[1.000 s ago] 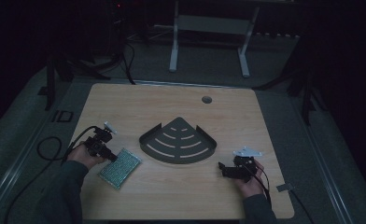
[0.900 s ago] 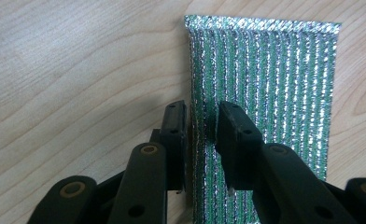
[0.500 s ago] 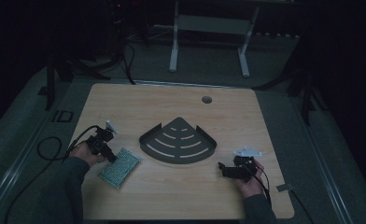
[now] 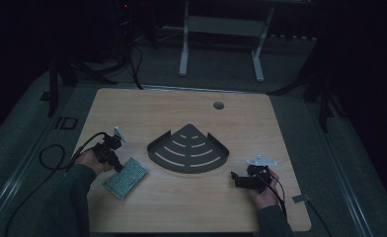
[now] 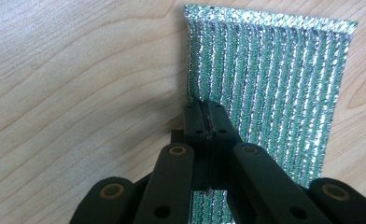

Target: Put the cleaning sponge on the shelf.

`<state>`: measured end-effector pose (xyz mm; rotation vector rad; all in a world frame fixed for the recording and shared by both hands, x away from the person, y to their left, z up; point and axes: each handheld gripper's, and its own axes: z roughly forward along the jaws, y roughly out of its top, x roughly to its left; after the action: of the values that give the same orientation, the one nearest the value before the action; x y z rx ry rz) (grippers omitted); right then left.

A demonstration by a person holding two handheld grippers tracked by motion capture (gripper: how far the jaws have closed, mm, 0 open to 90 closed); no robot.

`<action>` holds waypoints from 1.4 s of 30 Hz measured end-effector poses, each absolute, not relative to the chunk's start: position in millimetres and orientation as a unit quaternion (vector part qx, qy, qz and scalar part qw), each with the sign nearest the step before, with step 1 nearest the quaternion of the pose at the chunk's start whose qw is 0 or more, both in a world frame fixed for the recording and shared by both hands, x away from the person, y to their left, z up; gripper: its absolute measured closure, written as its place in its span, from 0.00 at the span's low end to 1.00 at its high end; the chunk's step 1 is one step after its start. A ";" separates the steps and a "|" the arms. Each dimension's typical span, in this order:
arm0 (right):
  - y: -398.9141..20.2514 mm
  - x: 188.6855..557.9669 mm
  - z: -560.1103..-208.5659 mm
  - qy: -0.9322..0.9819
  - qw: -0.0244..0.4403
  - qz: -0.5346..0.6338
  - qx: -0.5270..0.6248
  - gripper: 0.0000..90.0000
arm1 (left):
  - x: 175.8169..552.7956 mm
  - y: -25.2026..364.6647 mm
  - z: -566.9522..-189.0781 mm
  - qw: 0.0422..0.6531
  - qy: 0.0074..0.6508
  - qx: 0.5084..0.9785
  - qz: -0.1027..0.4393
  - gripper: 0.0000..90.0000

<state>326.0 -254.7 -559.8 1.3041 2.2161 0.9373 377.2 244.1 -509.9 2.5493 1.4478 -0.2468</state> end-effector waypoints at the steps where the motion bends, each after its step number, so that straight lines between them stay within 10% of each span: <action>1: -254.7 326.0 -559.8 0.793 0.201 0.335 0.467 0.15 | 377.3 244.2 -509.2 0.101 0.489 0.862 -0.085 1.00; 42: -254.6 326.0 -559.8 0.793 0.201 0.336 0.467 0.15 | 378.1 246.7 -444.6 0.147 0.477 0.866 -0.023 1.00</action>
<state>326.0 -254.6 -559.8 1.3045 2.2161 0.9378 378.1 246.7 -444.6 2.4920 1.3720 -0.0665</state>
